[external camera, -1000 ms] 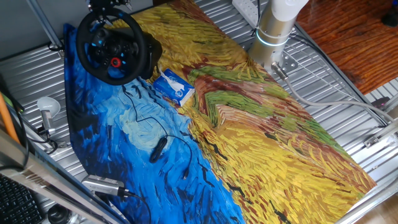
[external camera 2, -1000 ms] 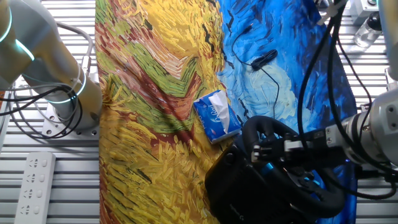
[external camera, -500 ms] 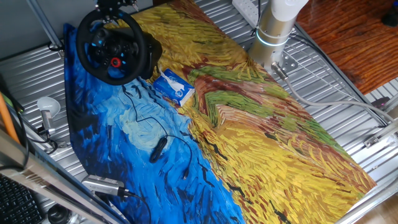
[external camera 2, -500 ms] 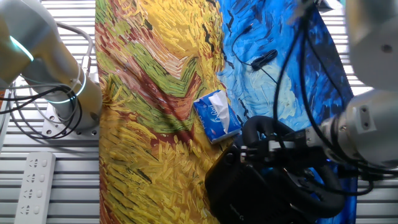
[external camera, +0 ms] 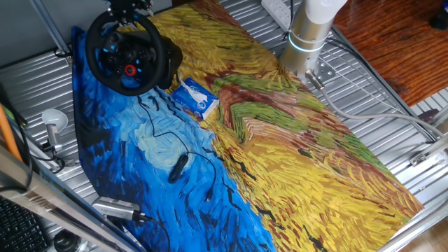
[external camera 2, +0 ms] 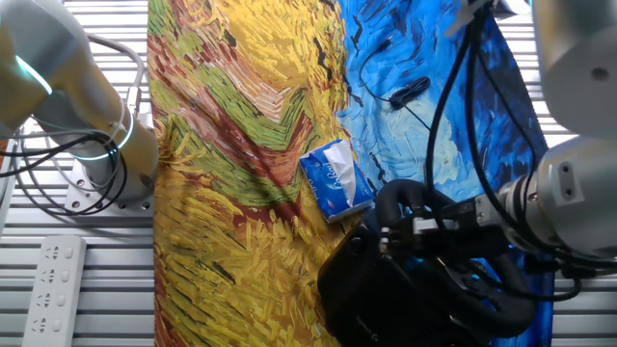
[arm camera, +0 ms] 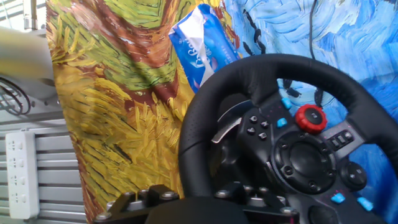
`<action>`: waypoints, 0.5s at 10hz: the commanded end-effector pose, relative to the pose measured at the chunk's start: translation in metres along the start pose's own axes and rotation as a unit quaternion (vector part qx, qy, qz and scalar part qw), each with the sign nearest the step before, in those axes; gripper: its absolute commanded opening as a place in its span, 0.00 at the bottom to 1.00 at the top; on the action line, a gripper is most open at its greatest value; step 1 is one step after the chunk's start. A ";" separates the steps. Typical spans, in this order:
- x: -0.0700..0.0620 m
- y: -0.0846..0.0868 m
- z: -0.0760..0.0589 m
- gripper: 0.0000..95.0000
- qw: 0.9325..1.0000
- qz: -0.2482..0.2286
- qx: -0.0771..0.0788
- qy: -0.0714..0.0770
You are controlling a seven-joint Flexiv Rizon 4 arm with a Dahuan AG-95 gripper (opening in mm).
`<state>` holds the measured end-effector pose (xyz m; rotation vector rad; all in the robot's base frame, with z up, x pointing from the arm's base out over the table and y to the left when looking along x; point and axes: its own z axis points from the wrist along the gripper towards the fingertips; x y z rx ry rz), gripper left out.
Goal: Rotate the steering wheel 90 degrees clockwise
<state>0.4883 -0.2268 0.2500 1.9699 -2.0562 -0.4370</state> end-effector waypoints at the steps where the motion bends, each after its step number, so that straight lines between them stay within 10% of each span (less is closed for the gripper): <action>1: 0.000 0.000 0.000 0.20 1.000 -0.006 0.003 0.001; 5: -0.004 -0.002 0.002 0.20 1.000 0.000 0.000 0.003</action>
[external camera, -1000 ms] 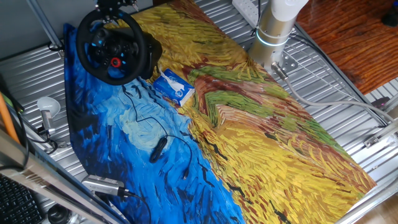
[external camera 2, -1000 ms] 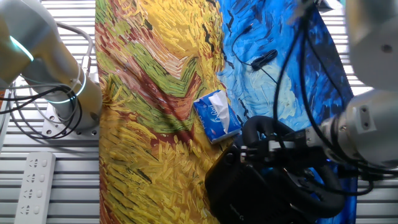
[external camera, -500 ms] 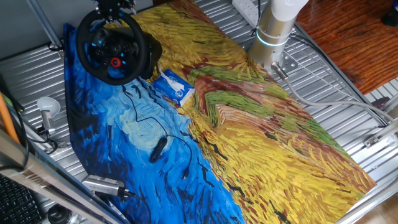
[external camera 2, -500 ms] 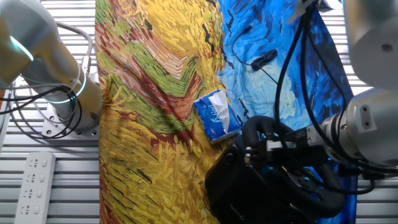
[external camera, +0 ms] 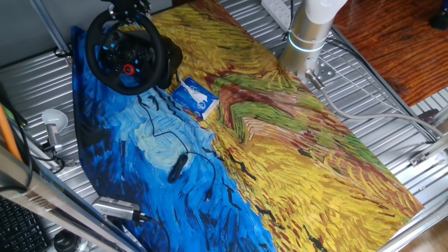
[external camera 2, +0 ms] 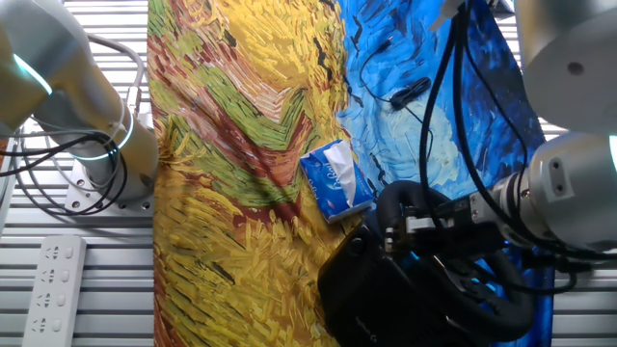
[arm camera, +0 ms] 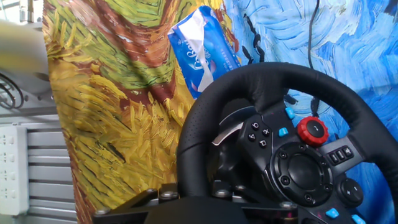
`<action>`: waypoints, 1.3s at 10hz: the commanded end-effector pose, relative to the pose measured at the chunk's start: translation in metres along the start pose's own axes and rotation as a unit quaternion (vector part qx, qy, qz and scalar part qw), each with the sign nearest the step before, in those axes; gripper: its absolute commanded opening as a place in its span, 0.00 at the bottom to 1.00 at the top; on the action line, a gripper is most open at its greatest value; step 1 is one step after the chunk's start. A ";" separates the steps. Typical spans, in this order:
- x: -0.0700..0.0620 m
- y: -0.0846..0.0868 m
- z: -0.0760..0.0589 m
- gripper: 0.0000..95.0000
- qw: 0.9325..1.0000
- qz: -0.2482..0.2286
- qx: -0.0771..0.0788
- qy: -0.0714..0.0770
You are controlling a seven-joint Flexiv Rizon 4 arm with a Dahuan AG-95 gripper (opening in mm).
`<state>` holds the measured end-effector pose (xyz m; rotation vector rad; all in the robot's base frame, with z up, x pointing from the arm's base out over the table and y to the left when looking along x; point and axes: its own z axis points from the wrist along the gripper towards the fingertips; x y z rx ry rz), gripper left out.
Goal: Rotate the steering wheel 90 degrees clockwise
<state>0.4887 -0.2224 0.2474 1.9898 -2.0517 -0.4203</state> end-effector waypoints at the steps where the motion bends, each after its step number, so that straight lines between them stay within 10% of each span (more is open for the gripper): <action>1: 0.000 0.000 -0.001 0.20 1.000 0.010 -0.007 0.001; 13: -0.009 -0.005 0.001 0.20 0.996 0.086 -0.006 -0.007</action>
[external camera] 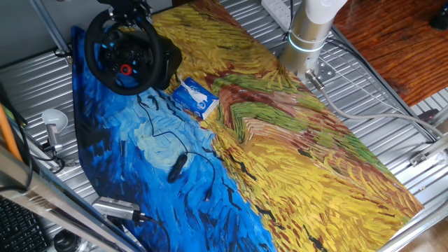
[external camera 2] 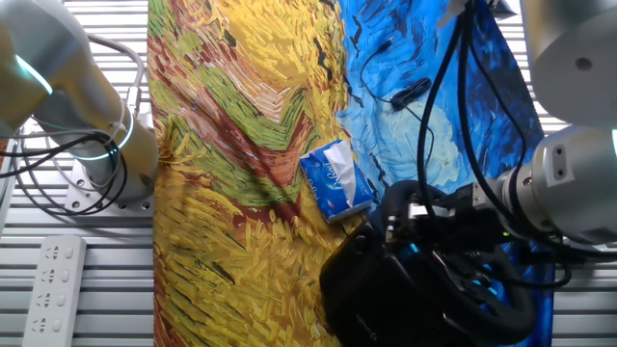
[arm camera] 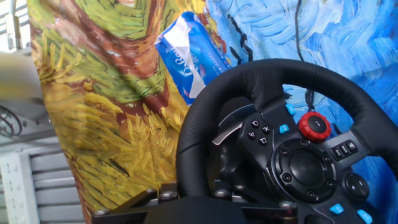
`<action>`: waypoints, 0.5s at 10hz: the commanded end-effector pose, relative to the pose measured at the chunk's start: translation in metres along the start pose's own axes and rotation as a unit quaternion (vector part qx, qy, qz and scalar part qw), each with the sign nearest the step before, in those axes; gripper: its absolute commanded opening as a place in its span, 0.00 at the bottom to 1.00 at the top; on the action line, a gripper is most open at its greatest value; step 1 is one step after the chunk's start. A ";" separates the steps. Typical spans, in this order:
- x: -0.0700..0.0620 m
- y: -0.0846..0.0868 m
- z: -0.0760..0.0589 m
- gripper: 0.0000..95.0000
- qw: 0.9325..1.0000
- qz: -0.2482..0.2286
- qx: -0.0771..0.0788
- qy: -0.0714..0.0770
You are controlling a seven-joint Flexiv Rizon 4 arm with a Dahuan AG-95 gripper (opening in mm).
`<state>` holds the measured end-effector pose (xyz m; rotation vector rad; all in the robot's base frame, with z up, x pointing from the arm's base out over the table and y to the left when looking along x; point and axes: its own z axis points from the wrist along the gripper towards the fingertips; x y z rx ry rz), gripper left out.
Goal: Rotate the steering wheel 90 degrees clockwise
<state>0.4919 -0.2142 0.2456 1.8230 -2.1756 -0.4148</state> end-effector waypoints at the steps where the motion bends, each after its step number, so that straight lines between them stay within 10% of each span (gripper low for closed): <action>1: -0.003 -0.002 0.001 0.20 1.000 0.017 0.000 -0.002; 5: -0.007 0.000 0.004 0.20 1.000 0.027 0.000 -0.003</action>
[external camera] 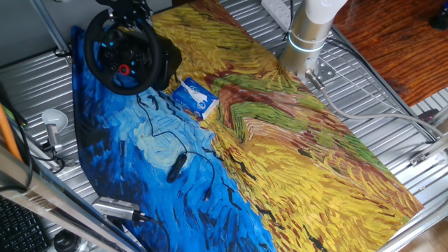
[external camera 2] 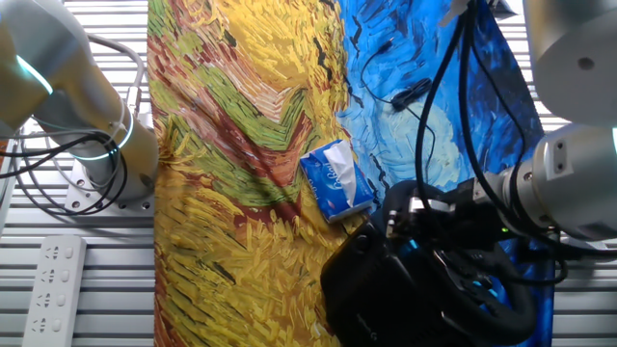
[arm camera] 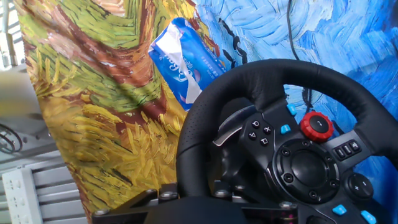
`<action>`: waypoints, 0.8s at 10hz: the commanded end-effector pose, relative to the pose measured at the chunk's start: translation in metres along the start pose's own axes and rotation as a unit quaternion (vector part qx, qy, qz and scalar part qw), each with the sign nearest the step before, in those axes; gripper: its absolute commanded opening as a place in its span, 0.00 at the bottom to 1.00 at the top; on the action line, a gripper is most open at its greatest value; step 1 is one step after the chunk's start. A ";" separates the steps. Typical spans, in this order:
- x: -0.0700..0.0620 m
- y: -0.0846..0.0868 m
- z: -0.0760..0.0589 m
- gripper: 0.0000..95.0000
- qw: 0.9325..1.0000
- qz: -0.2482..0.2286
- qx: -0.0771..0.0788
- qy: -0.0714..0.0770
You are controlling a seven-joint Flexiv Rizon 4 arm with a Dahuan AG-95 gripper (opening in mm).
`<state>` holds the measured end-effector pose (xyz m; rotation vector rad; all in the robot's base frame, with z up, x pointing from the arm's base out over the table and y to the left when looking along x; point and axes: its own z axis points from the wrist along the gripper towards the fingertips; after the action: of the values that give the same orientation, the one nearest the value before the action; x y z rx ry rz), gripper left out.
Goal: Rotate the steering wheel 90 degrees clockwise
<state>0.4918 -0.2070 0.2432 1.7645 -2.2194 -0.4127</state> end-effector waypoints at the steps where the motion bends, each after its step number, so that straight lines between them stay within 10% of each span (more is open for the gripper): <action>1: -0.001 -0.001 0.001 0.20 1.000 0.005 0.001 0.000; 8: -0.008 -0.002 0.003 0.20 0.999 0.047 -0.001 -0.007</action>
<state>0.4938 -0.1984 0.2399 1.6510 -2.2991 -0.4095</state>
